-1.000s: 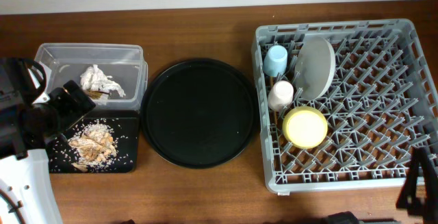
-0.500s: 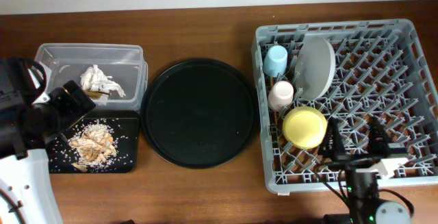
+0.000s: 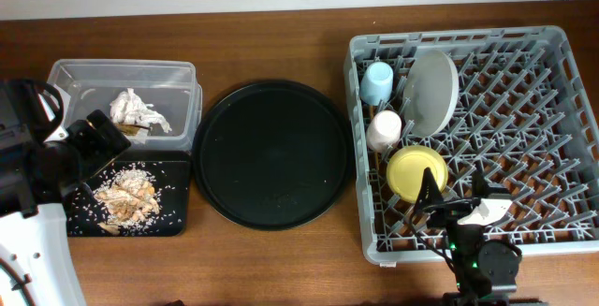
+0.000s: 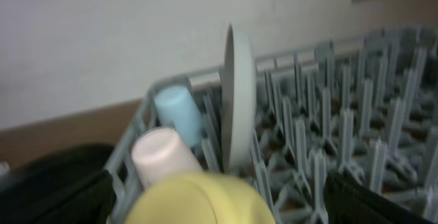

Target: Sort waste into correct bins and load items into the dishwasher rack

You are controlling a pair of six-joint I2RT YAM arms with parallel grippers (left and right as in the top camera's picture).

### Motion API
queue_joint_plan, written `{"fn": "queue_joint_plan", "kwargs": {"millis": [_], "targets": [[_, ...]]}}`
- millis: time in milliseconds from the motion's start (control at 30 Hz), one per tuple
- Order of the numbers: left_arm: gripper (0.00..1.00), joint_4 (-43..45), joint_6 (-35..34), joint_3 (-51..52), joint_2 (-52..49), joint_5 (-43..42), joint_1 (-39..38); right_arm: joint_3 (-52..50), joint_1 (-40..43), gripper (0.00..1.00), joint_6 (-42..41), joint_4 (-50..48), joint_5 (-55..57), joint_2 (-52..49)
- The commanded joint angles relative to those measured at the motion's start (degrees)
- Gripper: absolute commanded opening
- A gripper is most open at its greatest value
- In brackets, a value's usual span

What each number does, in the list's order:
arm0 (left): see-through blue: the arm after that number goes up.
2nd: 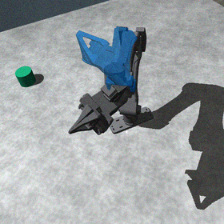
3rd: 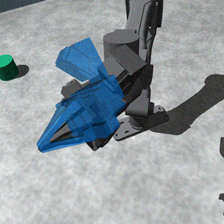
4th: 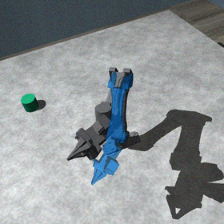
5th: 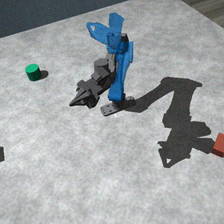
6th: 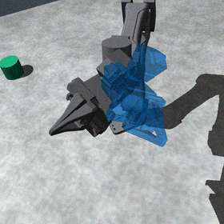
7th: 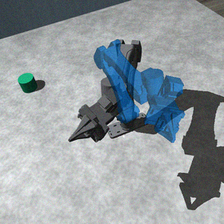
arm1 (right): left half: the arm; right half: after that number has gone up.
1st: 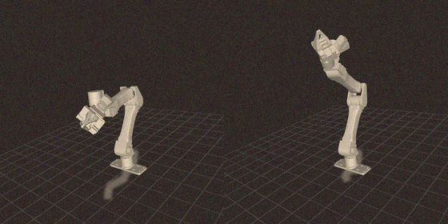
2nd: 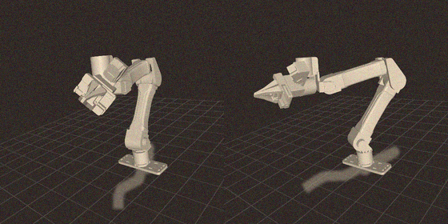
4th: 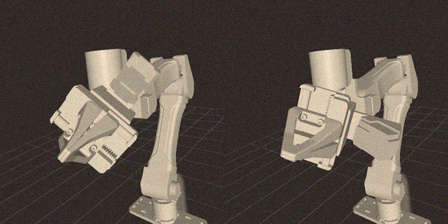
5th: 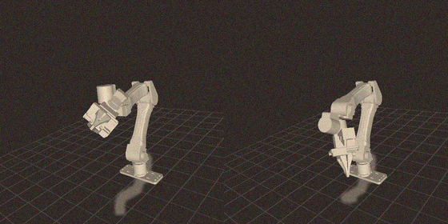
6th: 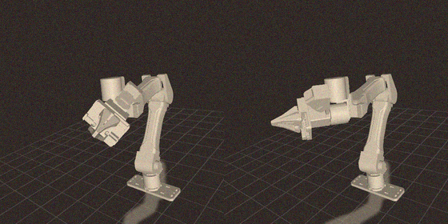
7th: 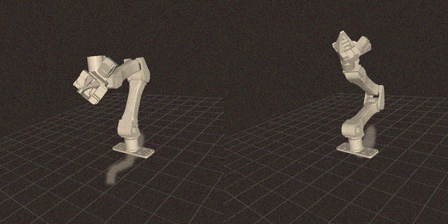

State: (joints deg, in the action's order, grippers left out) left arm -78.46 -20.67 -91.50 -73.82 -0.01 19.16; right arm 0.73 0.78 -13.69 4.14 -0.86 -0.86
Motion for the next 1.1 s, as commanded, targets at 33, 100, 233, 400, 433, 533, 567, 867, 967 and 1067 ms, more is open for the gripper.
{"fn": "queue_joint_plan", "kwargs": {"millis": [33,100,233,400,433,533,567,867,967,1067], "targets": [[0.99,0.1,-0.5,-0.5,0.0,0.0,0.1,-0.4,0.3,0.98,-0.2,0.4,1.3,0.7],[0.99,0.1,-0.5,-0.5,0.0,0.0,0.1,-0.4,0.3,0.98,0.8,0.4,1.0,0.7],[0.99,0.1,-0.5,-0.5,0.0,0.0,0.1,-0.4,0.3,0.98,18.2,-0.1,-4.9,0.7],[0.99,0.1,-0.5,-0.5,0.0,0.0,0.1,-0.4,0.4,0.98,19.2,-0.1,-5.2,0.7],[0.99,0.1,-0.5,-0.5,0.0,0.0,0.1,-0.4,0.4,0.99,19.3,-0.1,-4.7,0.7],[0.99,0.1,-0.5,-0.5,0.0,0.0,0.1,-0.4,0.4,0.98,19.3,-0.1,-4.7,0.7],[0.99,0.1,-0.5,-0.5,0.0,0.0,0.1,-0.4,0.4,0.98,19.3,-0.1,-4.7,0.7],[0.99,0.1,-0.5,-0.5,0.0,0.0,0.1,-0.4,0.4,0.98,19.3,-0.1,-4.7,0.5],[0.99,0.1,-0.5,-0.5,0.0,0.0,0.1,-0.4,0.4,0.98,19.3,-0.1,-4.7,0.5],[0.99,0.1,-0.5,-0.5,0.0,0.0,0.1,-0.4,0.4,0.98,19.3,-0.1,-4.7,0.5]]}}
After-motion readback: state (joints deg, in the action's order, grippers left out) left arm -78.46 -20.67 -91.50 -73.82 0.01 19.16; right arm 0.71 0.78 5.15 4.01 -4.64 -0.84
